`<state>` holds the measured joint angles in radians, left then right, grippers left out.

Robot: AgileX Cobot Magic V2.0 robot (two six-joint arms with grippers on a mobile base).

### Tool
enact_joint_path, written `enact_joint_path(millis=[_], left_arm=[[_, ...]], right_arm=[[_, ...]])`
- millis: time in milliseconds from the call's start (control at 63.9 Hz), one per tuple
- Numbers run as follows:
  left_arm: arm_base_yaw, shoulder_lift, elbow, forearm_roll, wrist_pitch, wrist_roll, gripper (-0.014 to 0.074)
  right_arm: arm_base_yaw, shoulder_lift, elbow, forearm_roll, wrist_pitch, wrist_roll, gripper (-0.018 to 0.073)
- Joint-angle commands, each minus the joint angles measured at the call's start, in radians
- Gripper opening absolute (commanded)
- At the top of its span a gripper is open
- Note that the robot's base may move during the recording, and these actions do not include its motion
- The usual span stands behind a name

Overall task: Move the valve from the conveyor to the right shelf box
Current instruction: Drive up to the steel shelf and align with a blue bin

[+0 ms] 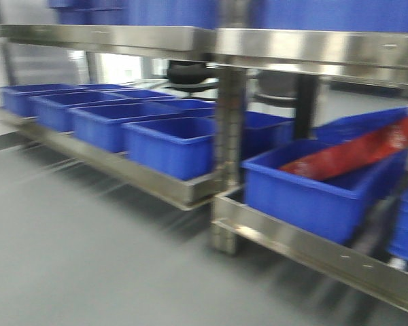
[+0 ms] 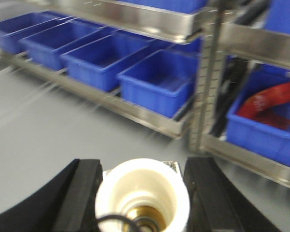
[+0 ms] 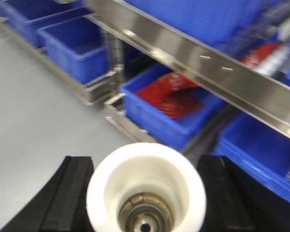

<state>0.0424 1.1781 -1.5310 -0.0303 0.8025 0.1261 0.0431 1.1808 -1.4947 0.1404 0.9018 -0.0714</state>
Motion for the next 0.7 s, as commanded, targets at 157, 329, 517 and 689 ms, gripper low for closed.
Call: enact_joint_path(millis=[157,329,517,689], left_arm=[[-0.006,-0.008,-0.009,-0.011,-0.05,-0.006,-0.0111],[-0.006,-0.008,-0.009,-0.011,-0.05,-0.006,-0.0111],[-0.006,-0.008,-0.009,-0.011,-0.05,-0.006,-0.0111],[-0.006,-0.008,-0.009,-0.011,-0.05,-0.006,-0.0111]], right_arm=[[-0.001,-0.015,-0.017,-0.009,-0.066,-0.006,-0.0162],[-0.001,-0.015,-0.017,-0.009,-0.066,-0.006,-0.0162],[-0.001,-0.015,-0.017,-0.009,-0.066,-0.006,-0.0162],[-0.001,-0.015,-0.017,-0.009,-0.066,-0.006,-0.0162]])
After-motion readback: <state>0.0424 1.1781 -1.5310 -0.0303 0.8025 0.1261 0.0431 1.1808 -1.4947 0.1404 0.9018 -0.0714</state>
